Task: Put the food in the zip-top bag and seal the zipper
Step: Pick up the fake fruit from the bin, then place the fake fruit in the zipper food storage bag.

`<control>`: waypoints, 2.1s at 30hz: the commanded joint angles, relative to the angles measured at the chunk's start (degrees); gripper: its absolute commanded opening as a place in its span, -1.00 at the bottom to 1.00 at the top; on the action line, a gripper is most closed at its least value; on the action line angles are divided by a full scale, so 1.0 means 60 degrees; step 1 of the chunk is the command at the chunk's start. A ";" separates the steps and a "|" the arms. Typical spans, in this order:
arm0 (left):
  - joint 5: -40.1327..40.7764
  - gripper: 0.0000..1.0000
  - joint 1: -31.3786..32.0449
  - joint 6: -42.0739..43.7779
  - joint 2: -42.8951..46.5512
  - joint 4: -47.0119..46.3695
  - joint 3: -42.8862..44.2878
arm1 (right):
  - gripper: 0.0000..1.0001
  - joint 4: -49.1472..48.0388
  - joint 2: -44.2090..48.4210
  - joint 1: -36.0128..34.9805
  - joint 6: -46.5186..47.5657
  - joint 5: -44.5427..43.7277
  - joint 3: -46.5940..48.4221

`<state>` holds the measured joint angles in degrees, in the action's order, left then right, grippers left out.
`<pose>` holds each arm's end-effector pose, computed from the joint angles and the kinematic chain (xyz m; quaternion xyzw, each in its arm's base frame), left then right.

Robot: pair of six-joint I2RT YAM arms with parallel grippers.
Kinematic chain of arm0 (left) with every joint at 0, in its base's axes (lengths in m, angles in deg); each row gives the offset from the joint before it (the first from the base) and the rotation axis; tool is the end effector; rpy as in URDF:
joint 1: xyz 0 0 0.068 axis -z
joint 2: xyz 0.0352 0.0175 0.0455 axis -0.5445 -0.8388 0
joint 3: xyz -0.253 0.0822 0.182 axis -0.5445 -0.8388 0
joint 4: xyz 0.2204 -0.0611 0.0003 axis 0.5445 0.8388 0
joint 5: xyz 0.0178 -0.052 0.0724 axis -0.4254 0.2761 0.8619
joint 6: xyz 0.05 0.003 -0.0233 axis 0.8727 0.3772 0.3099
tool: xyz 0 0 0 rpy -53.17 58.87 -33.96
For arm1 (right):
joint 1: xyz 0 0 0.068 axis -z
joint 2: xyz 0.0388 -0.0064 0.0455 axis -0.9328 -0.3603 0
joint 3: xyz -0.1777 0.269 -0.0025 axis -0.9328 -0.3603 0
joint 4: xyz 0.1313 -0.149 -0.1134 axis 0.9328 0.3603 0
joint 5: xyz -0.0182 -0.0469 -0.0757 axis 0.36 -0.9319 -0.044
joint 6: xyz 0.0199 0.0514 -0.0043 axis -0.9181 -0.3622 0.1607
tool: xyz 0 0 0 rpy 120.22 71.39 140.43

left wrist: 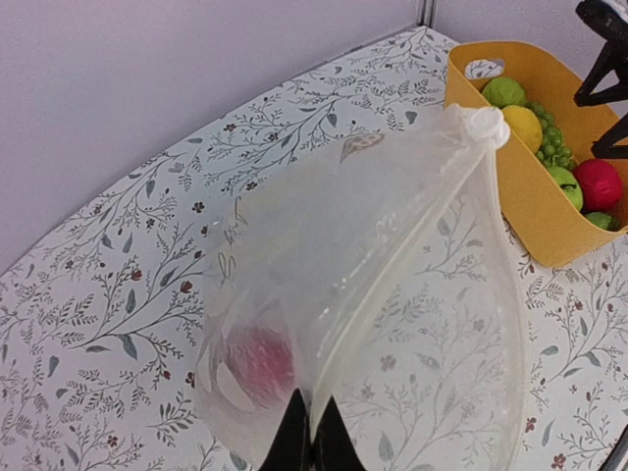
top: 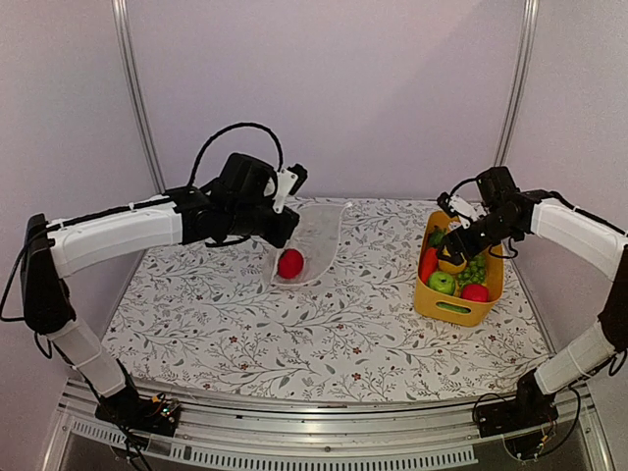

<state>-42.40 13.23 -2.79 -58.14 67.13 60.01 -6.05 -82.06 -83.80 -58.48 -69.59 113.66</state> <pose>0.2454 -0.2469 0.3719 0.2833 0.8371 -0.1249 0.4510 0.2453 0.0728 0.3354 -0.2958 0.9020 0.0850 0.3027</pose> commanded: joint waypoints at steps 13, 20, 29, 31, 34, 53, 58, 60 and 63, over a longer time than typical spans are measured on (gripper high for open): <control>-0.1100 -1.00 -0.0139 -0.0332 0.0809 -0.1200 -0.1067 | 0.83 0.0052 -0.2188 0.0179 0.0355 0.0022 -0.0065; -0.1128 -1.00 -0.0131 -0.0340 0.0826 -0.1233 -0.1096 | 0.83 -0.0229 -0.2708 0.0235 0.0279 -0.0045 -0.0243; -0.1099 -1.00 -0.0142 -0.0316 0.0811 -0.1225 -0.1118 | 0.54 -0.0227 -0.2808 0.0237 0.0188 -0.0028 -0.0390; -0.1110 -1.00 -0.0151 -0.0321 0.0818 -0.1220 -0.1113 | 0.42 -0.0165 -0.2734 0.0250 0.0187 -0.0063 -0.0388; -0.1128 -1.00 -0.0159 -0.0332 0.0797 -0.1235 -0.1125 | 0.30 -0.0097 -0.2375 0.0256 0.0175 -0.0238 -0.0395; -0.2446 -1.00 0.0005 -0.1313 -0.0079 -0.1043 0.0170 | 0.10 0.0467 0.0963 -0.0278 0.0530 0.2928 0.2182; -0.2259 -1.00 0.0227 -0.1951 -0.0571 -0.1158 0.0763 | 0.10 0.0280 0.0992 -0.1607 0.0642 0.3533 0.2850; -0.2344 -1.00 0.0303 -0.2371 -0.0771 -0.1188 0.1061 | 0.11 0.0242 0.0968 -0.2172 0.0708 0.3767 0.3167; -0.2473 -1.00 0.0429 -0.2820 -0.1084 -0.1192 0.1524 | 0.12 0.0349 0.0756 -0.2772 0.0675 0.4199 0.3793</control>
<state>-55.78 14.52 -14.64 -62.23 60.55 65.45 -4.10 -76.68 -96.74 -54.87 -49.81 131.61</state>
